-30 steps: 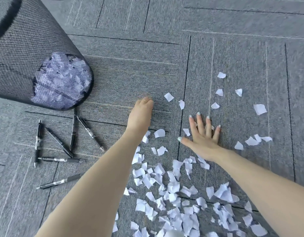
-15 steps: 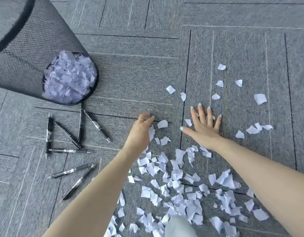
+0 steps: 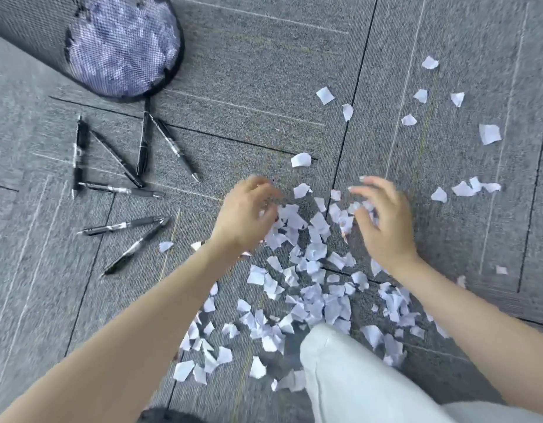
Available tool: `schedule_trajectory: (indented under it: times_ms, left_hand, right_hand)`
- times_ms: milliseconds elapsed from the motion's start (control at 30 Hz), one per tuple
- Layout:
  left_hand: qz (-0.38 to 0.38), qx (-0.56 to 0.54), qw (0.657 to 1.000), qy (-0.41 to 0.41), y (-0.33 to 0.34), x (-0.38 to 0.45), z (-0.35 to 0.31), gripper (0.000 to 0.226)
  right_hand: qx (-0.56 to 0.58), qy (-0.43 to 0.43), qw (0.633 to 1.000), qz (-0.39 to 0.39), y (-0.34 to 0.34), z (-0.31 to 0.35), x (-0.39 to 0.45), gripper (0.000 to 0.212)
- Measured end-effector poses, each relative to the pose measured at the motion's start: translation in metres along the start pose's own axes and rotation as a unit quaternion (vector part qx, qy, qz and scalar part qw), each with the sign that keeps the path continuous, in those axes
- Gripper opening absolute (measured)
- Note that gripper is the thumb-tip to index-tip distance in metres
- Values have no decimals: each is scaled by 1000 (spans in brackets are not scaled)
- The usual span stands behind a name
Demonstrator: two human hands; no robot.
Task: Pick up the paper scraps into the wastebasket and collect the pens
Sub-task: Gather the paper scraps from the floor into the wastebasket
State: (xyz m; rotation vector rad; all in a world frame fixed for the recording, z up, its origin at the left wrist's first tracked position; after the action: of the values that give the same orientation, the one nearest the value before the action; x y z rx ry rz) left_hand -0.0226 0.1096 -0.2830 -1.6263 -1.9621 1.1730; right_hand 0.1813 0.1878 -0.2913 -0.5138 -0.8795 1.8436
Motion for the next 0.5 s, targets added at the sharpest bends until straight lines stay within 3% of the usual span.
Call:
schedule_trajectory:
  times_ms: [67,133,233,367,500]
  left_hand:
    - [8,23,1000,17,7,20,-11,34]
    - [66,37,997,-10,24,39,-18,45]
    - [116,66,990,-46,51,43,-19,50]
    - [114,104,986,64,54,3,-12,50]
    - [209,187,948,150,43,-55,24,71]
  right_hand:
    - [-55,35,998,-4,4,-9,14,37]
    - [-99,30,993,64,18,-13,26,44]
    - [-142,-47,972,180,44,-2,29,51]
    - [-154,-147,944,252,56,11,-17,60]
    - [-142,-216,931,259,48,12,-69,58]
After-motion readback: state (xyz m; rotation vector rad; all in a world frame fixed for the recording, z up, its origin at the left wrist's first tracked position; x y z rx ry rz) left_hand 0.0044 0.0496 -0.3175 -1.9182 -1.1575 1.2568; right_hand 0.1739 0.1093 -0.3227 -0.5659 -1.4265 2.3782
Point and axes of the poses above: each hand's wrist, its own x-axis towards the middle knuckle, its own y-axis out of the palm, z = x × y, the point moved 5 cm from there along x, towards the middle knuckle, and after that the axes turned 4 degrees about -z, right-handed, at the moved point
